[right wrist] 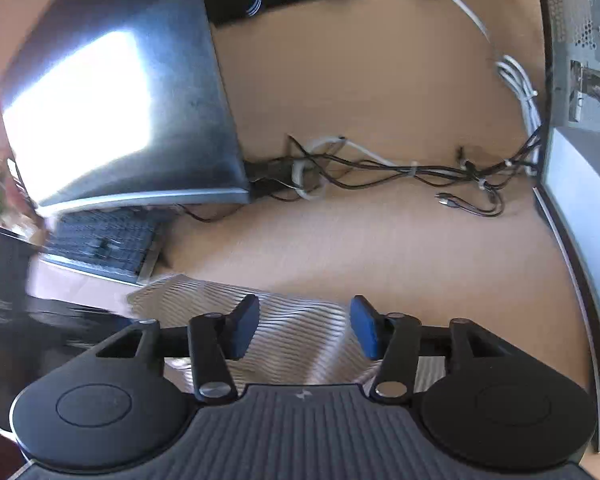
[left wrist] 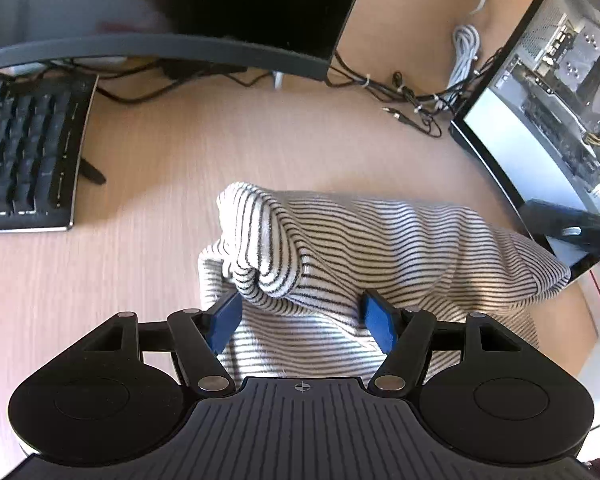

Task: Fold clothes

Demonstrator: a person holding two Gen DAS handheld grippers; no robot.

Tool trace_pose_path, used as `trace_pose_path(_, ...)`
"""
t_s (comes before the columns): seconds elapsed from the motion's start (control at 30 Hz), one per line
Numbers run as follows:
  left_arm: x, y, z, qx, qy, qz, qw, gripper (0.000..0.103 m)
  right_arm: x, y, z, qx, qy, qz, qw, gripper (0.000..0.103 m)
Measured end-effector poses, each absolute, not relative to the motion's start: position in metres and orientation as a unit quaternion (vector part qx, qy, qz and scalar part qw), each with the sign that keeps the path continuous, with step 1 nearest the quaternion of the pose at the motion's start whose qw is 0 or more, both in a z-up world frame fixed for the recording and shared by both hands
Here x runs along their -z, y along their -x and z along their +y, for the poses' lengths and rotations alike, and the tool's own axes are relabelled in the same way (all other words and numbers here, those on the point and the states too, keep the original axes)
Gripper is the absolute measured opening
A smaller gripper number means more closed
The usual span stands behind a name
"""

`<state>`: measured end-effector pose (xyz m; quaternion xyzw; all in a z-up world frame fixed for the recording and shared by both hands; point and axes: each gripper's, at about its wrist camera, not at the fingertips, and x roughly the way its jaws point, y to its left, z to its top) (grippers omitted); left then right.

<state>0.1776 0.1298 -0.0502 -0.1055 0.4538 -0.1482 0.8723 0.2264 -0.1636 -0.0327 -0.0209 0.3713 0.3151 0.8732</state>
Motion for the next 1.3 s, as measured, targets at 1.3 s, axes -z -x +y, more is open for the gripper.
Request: trace_pose_path(1.3,0.014,-0.188,0.159,0.15,0.206,0.461,0.85,0.089,0.059,-0.219,-0.233,-0.212,0.042,0.427,0.878,0.06)
